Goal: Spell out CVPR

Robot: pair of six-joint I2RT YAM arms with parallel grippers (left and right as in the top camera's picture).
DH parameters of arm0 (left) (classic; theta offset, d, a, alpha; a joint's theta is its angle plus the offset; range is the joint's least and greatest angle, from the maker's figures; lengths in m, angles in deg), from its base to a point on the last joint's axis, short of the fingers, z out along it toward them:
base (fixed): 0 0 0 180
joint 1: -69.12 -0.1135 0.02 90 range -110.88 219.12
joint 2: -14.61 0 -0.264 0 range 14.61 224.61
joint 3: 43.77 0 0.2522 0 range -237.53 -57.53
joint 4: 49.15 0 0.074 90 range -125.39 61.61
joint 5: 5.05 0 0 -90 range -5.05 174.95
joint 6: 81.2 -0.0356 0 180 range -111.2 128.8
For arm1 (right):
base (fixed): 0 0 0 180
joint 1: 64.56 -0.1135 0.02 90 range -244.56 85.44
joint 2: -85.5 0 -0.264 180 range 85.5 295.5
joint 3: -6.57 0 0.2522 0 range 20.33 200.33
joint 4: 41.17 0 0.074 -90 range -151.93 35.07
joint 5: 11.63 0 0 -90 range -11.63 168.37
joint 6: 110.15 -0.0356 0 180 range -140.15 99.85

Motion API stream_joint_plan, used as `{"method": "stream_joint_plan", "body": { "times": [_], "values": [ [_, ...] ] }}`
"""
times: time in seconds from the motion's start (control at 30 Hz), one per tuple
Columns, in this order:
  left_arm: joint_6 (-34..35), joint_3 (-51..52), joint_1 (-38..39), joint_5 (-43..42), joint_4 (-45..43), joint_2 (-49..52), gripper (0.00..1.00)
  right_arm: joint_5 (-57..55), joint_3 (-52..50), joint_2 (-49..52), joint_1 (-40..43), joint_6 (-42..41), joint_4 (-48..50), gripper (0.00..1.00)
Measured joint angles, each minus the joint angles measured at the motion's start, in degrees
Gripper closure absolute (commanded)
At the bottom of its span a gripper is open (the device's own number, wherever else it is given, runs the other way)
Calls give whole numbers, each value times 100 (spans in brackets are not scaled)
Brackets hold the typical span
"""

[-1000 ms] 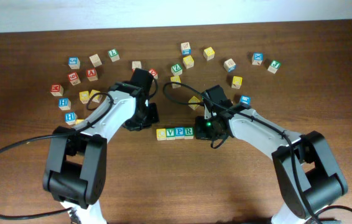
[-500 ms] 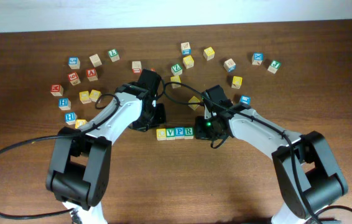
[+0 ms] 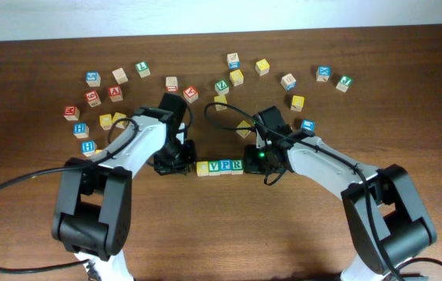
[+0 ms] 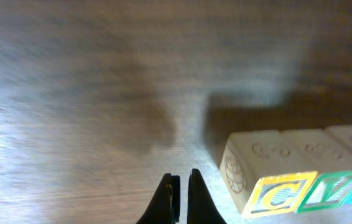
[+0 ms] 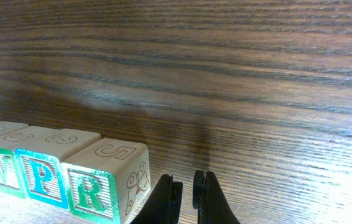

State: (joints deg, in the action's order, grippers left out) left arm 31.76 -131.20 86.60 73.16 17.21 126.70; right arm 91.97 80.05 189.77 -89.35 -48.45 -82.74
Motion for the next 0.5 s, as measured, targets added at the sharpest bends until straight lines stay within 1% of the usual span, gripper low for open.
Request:
{"method": "stream_joint_plan", "body": {
  "times": [0.27,0.5],
  "values": [
    [66,28,101,-46,-173,0,100,151,0,0,0,-2,2,96],
    [63,31,197,-258,-295,0,100,247,0,0,0,-2,2,96]
  ]
}}
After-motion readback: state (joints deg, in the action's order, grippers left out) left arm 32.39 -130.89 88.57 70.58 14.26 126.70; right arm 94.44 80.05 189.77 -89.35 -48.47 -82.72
